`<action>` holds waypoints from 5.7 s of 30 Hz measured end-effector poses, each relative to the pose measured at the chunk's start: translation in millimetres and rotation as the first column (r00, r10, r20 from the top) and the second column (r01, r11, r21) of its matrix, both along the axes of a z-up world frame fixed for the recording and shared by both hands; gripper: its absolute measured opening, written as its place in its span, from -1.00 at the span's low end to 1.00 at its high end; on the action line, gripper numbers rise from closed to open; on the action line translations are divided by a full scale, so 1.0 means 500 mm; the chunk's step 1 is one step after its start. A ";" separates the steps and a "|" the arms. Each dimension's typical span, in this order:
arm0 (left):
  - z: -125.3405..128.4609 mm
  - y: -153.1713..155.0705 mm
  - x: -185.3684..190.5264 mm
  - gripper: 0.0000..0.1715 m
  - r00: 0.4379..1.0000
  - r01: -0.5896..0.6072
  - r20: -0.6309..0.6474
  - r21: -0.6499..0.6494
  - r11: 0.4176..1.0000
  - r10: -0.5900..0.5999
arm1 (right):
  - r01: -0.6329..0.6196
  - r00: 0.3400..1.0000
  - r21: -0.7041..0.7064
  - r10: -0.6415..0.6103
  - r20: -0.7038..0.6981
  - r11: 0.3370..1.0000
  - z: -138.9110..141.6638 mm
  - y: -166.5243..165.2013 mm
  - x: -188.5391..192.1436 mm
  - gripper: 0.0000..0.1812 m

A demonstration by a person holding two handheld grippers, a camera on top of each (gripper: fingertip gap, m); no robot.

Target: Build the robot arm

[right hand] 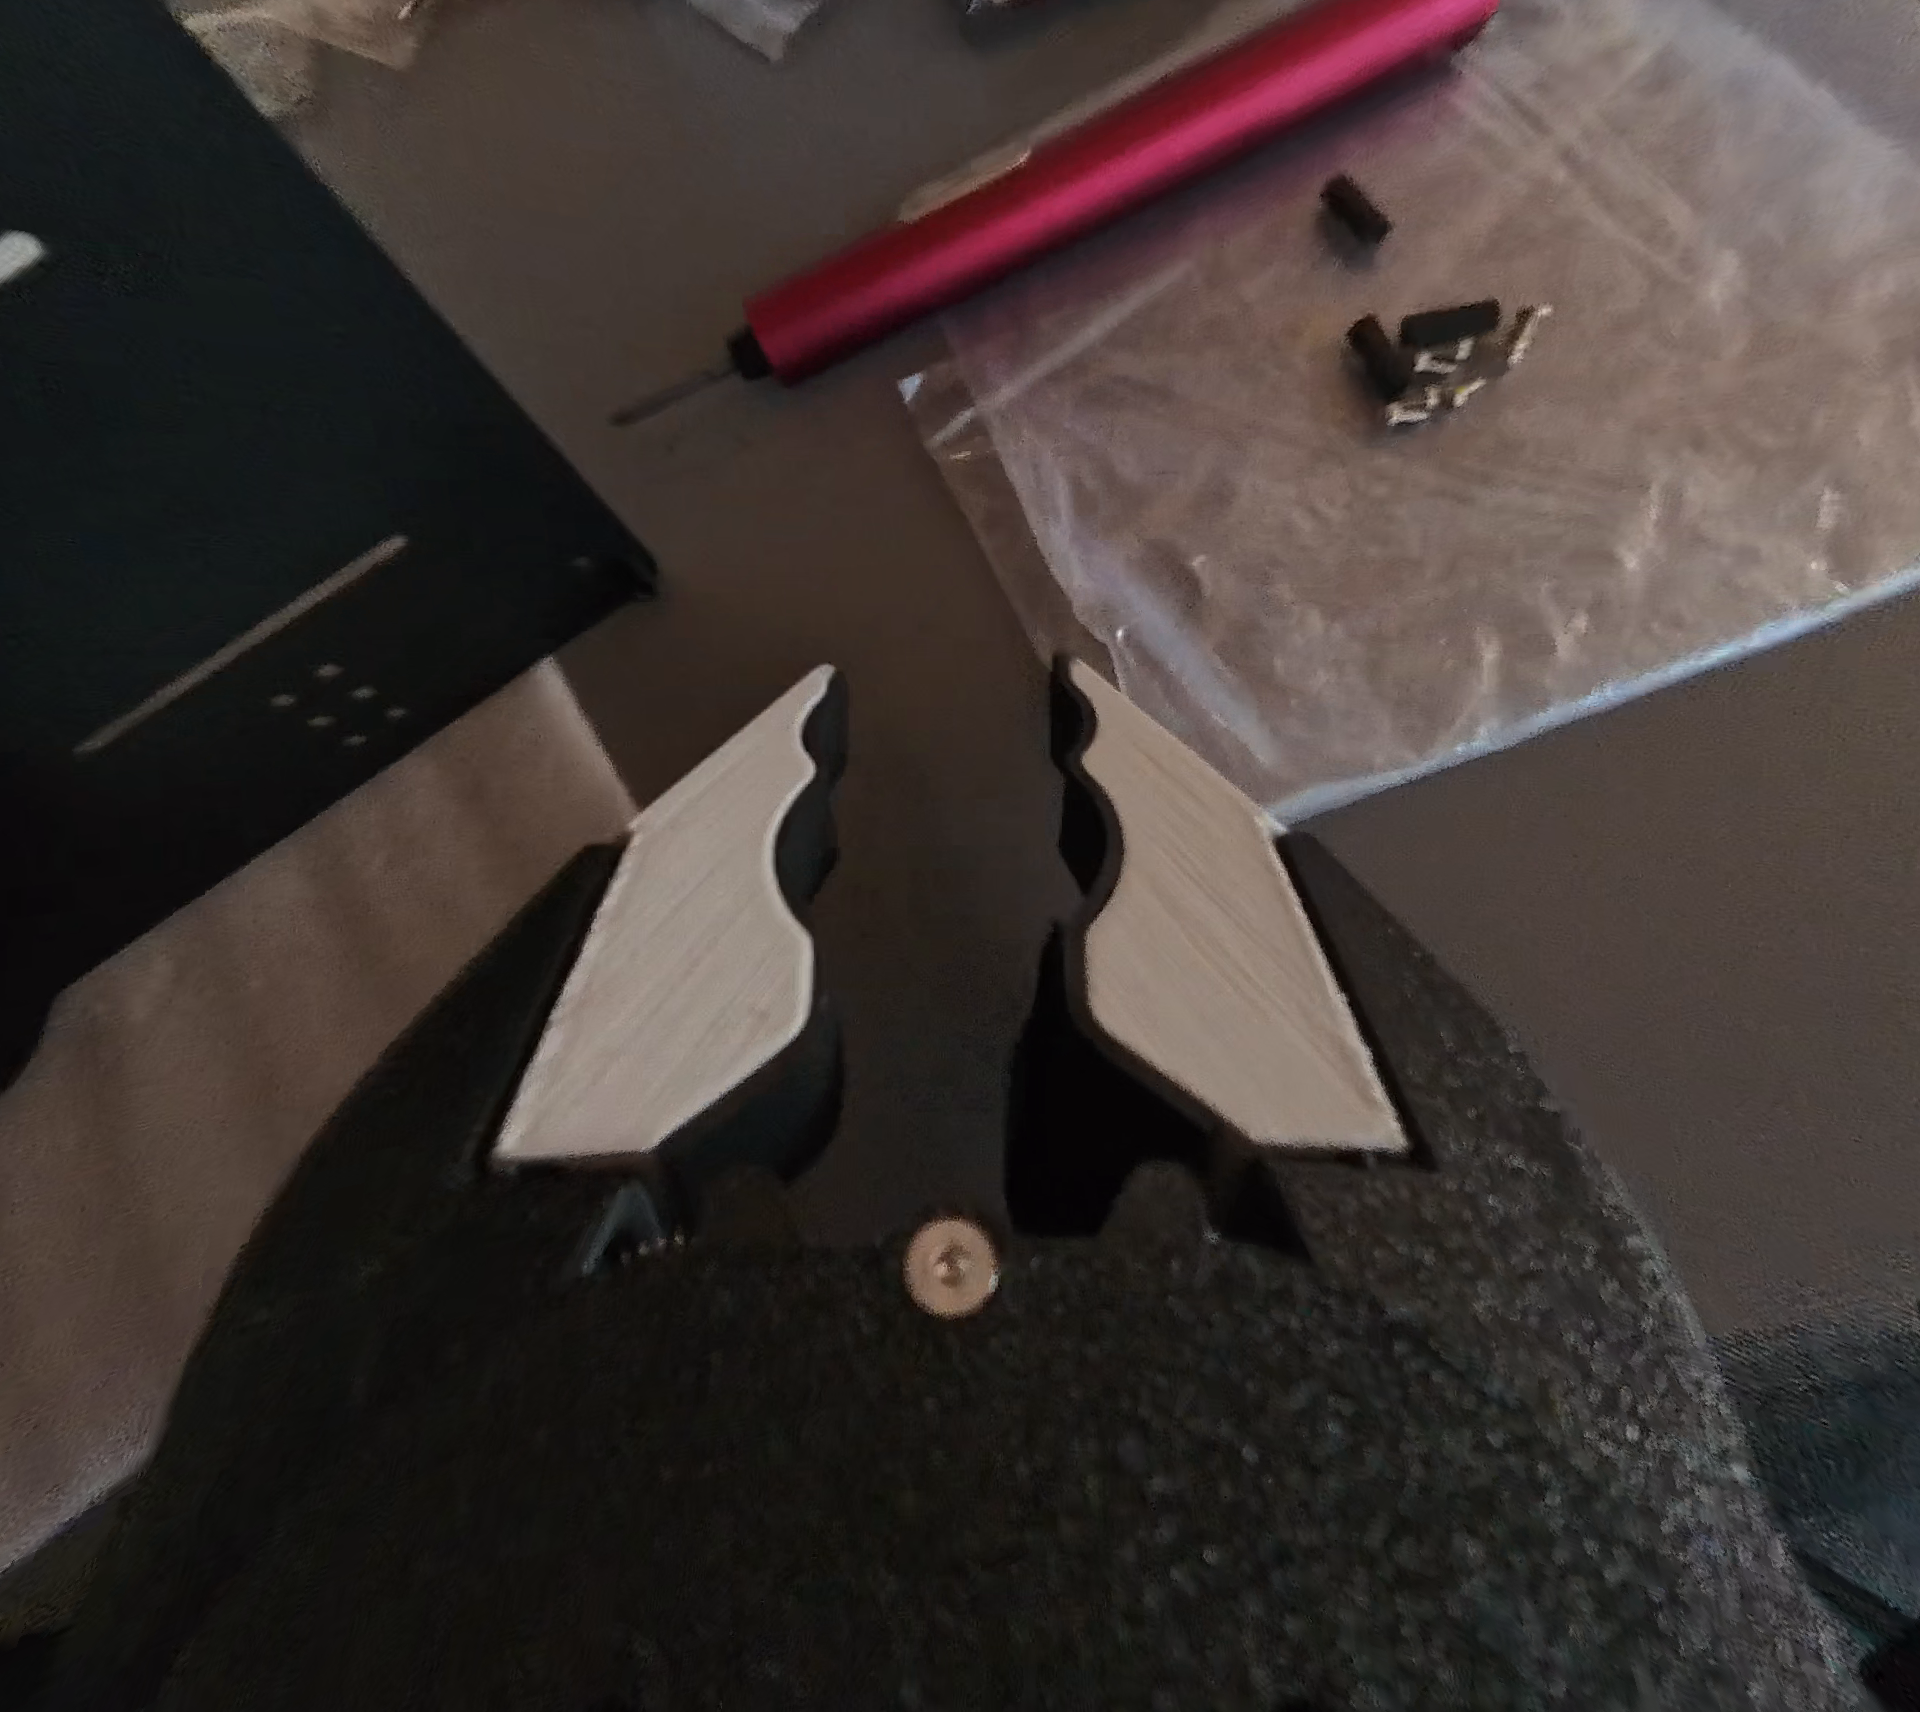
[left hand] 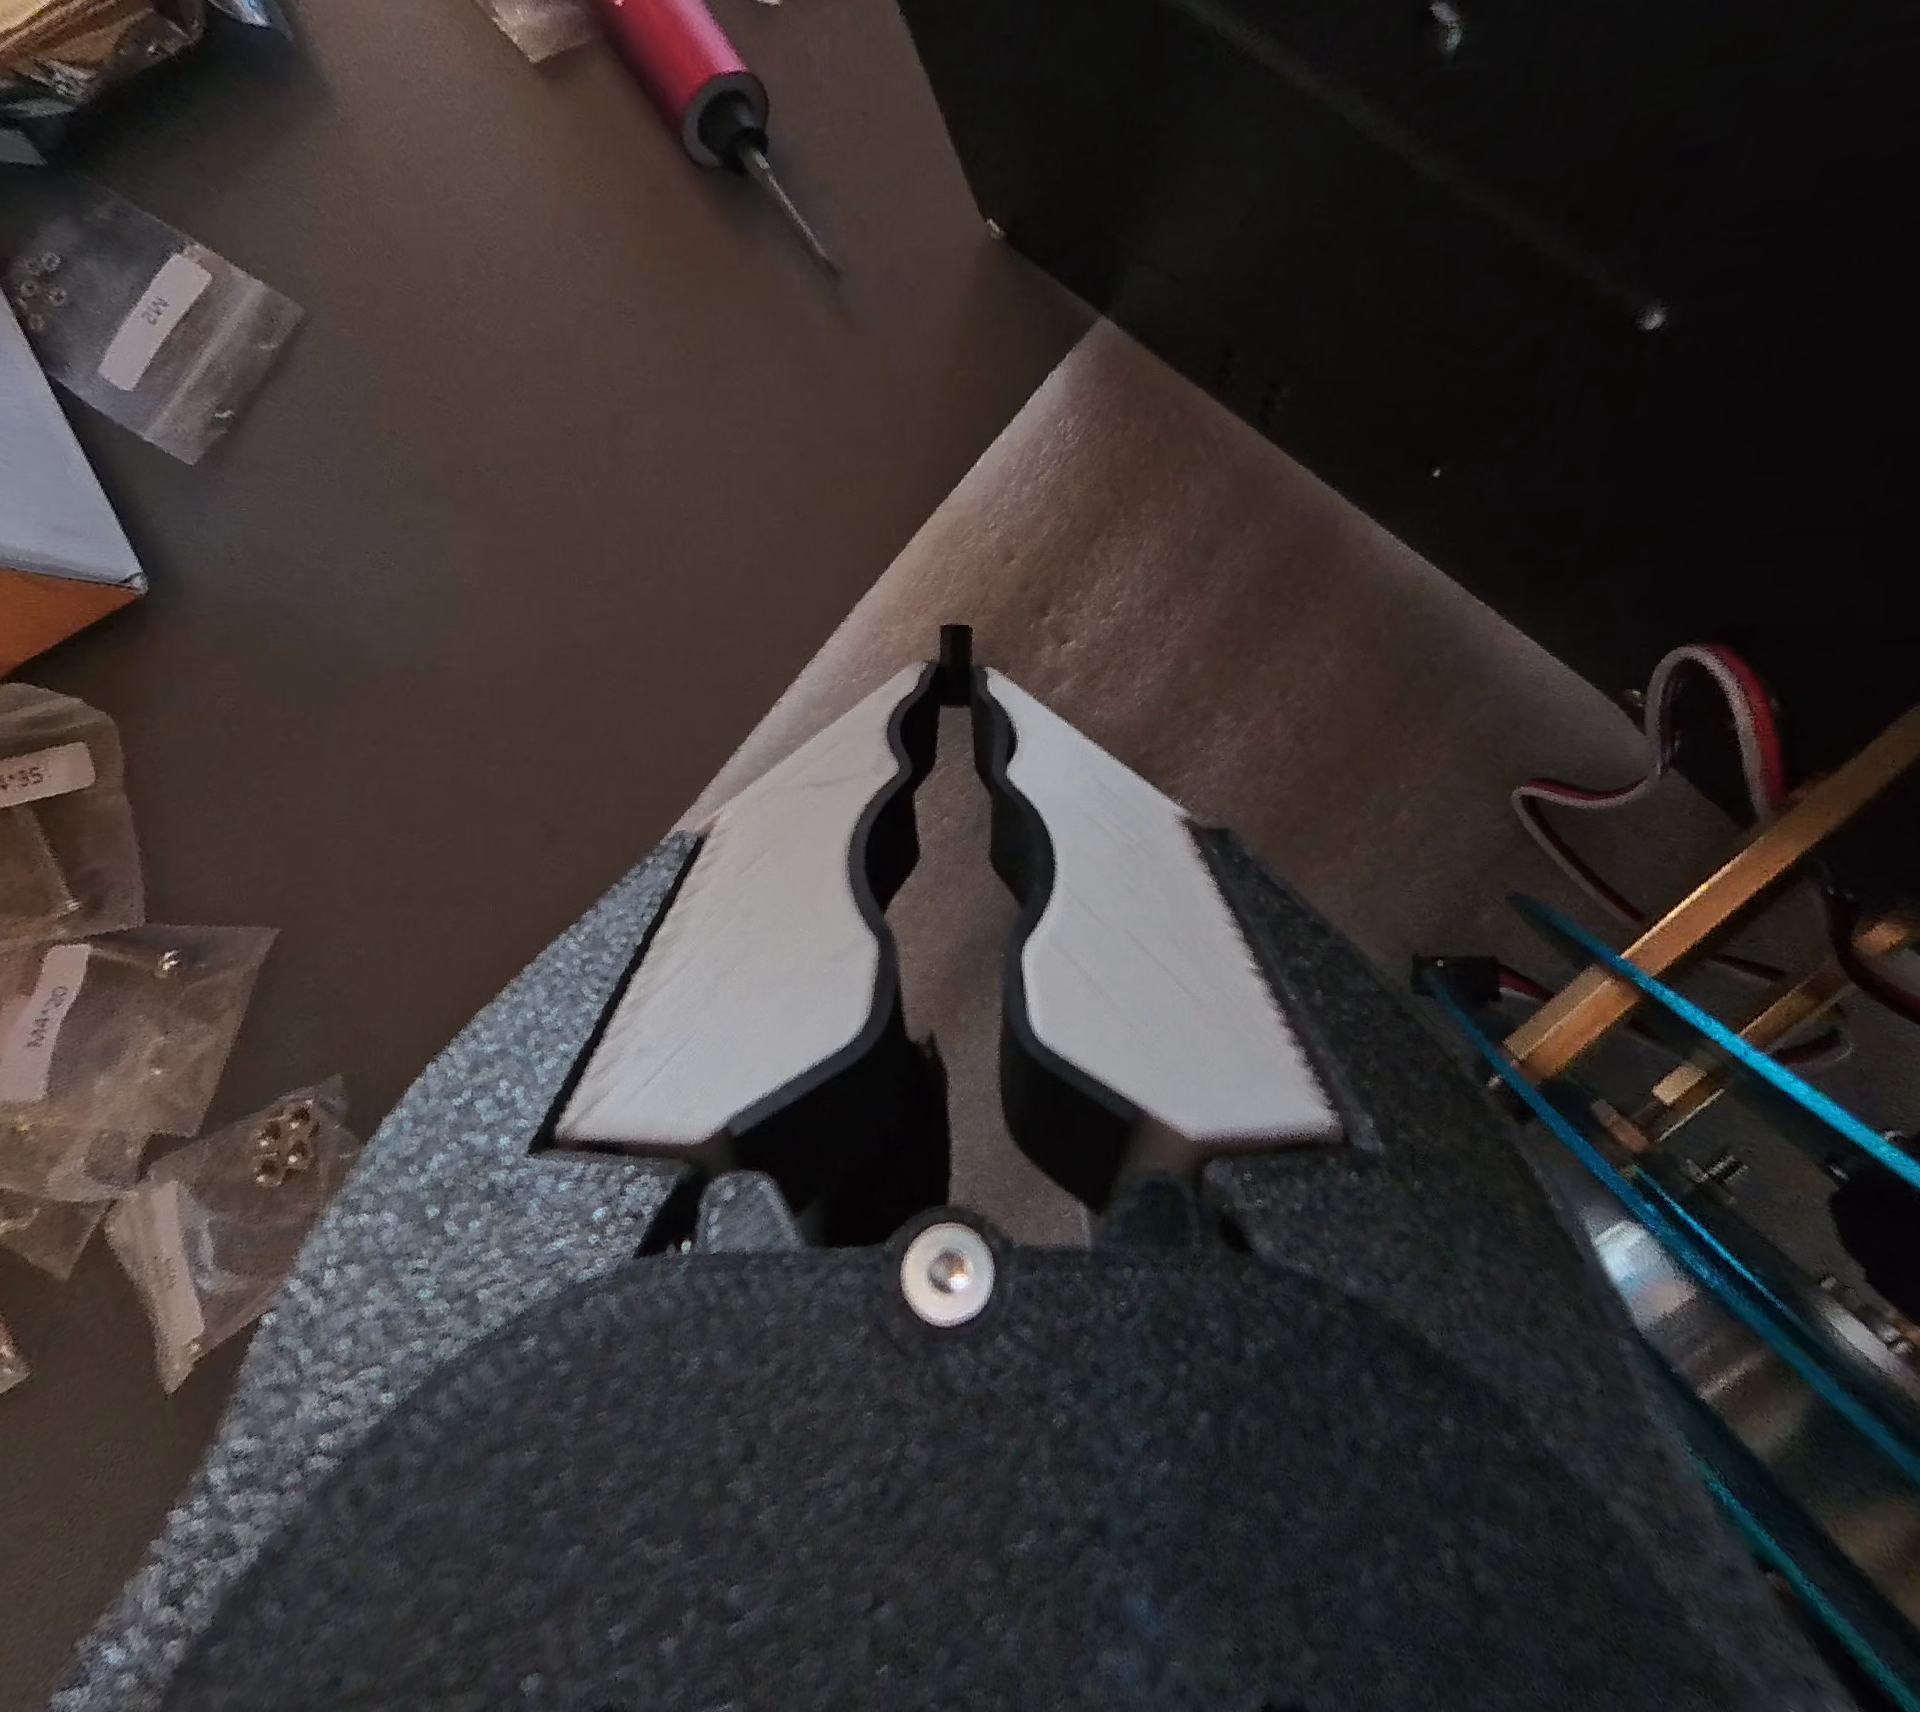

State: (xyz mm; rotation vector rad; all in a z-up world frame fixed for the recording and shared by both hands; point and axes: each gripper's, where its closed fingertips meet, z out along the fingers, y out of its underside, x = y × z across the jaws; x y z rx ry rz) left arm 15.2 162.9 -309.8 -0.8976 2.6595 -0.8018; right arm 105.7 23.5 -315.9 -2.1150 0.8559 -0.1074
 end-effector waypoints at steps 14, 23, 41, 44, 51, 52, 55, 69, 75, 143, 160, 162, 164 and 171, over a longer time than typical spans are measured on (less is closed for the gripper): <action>0.004 0.018 -0.004 -0.94 1.000 0.005 0.008 0.028 1.000 -0.006 | 0.393 0.906 -0.161 -0.351 0.236 0.905 0.000 -0.045 0.092 -0.59; -0.007 0.027 -0.003 -0.94 1.000 -0.010 0.011 0.059 0.998 0.010 | 0.200 0.979 -0.001 -0.200 0.027 0.980 0.036 -0.014 0.023 -0.47; 0.146 0.102 -0.039 -0.94 0.921 -0.340 0.214 0.030 0.940 0.326 | -0.317 0.948 -0.026 0.317 -0.013 0.948 0.066 -0.130 0.146 -0.79; 0.242 0.114 -0.064 -0.95 0.852 -0.439 0.309 -0.020 0.898 0.423 | -0.290 0.951 0.103 0.299 -0.075 0.951 0.092 -0.126 0.119 -0.83; 0.254 0.102 -0.104 -0.94 0.828 -0.539 0.216 0.053 0.841 0.517 | -0.362 0.916 0.192 0.387 -0.110 0.912 0.146 -0.089 0.112 -0.85; 0.213 0.102 -0.094 -0.94 0.858 -0.509 0.138 0.086 0.857 0.495 | -0.396 0.902 0.190 0.420 -0.105 0.898 0.154 -0.082 0.111 -0.85; 0.141 0.082 -0.048 -0.94 0.914 -0.403 -0.014 0.073 0.913 0.404 | -0.494 0.859 0.147 0.507 -0.070 0.857 0.170 -0.075 0.114 -0.85; 0.103 0.130 -0.067 -0.46 0.698 -0.628 -0.164 0.328 0.706 0.697 | -0.754 0.650 0.091 0.759 -0.041 0.650 0.105 -0.139 0.237 -0.79; 0.402 0.021 -0.069 -0.59 0.365 -0.930 0.329 0.162 0.329 0.871 | -0.867 0.495 -0.047 0.869 0.018 0.495 0.049 -0.091 0.258 -0.67; -0.013 -0.339 0.318 -0.98 0.690 -0.702 0.109 -0.143 0.698 0.716 | -0.965 0.261 -0.054 0.962 -0.077 0.258 -0.010 -0.078 0.201 -1.00; 0.054 -0.241 0.077 -1.00 0.522 -0.831 0.323 -0.015 0.556 0.789 | -0.958 0.285 -0.040 0.958 0.012 0.285 0.053 -0.051 0.172 -0.86; 0.029 -0.232 0.014 -1.00 0.544 -0.833 0.304 0.084 0.547 0.782 | -0.959 0.280 0.055 0.958 0.058 0.277 0.108 -0.030 0.107 -0.87; 0.018 -0.234 -0.035 -1.00 0.543 -0.836 0.269 0.077 0.544 0.796 | -0.970 0.234 0.072 0.971 0.045 0.230 0.119 -0.020 0.024 -0.85; 0.043 -0.257 -0.133 -1.00 0.536 -0.821 0.205 -0.102 0.562 0.819 | -0.932 0.345 -0.123 0.939 -0.004 0.342 0.020 0.035 -0.084 -0.86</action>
